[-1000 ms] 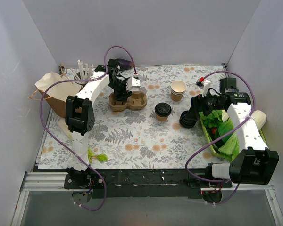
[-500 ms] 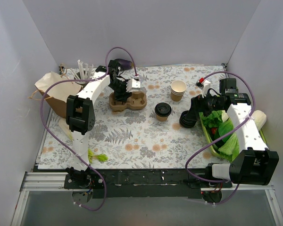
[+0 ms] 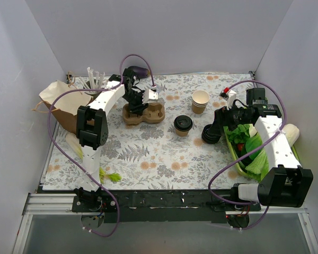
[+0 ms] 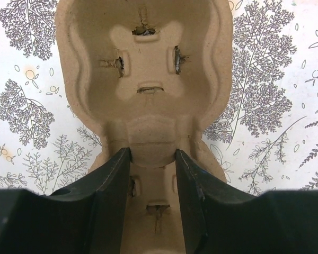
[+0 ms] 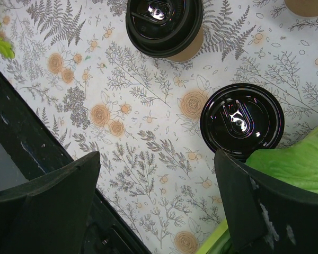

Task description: Pack the takeout coffee

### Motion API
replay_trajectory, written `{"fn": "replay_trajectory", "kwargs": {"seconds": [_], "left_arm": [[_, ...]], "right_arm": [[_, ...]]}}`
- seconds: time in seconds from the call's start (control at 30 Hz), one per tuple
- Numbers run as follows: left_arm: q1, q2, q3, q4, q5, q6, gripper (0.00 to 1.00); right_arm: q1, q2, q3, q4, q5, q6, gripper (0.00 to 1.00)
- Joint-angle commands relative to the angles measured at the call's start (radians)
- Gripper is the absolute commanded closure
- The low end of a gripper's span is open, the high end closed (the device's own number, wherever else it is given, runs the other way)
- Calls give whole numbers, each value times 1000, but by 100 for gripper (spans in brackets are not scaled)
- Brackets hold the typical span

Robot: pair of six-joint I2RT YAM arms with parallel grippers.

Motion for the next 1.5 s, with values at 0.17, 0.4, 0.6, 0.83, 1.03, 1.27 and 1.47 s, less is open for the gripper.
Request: {"fn": "replay_trajectory", "kwargs": {"seconds": [0.17,0.4,0.6,0.83,1.03,1.27,1.47], "left_arm": [[6,-60,73,-4,0,-39,78],[11,-149,80,-36,0,-96,85],[11,-351,-39,-96,22,-191,85],[9,-754,-524,-123,41,-283,86],[5,-994,-810,-113,47,-274,91],[3,-1159,-1072,51,7,-200,94],[3,-1126,-1164,153,16,-138,75]], "right_arm": [[-6,2,2,24,2,-9,5],[-6,25,8,48,-15,1,4],[-6,41,42,48,-18,-9,4],[-3,69,56,48,-58,-9,4],[11,78,41,58,-63,-20,2],[45,78,36,38,-75,-28,2],[58,51,21,30,-58,-31,2]]}}
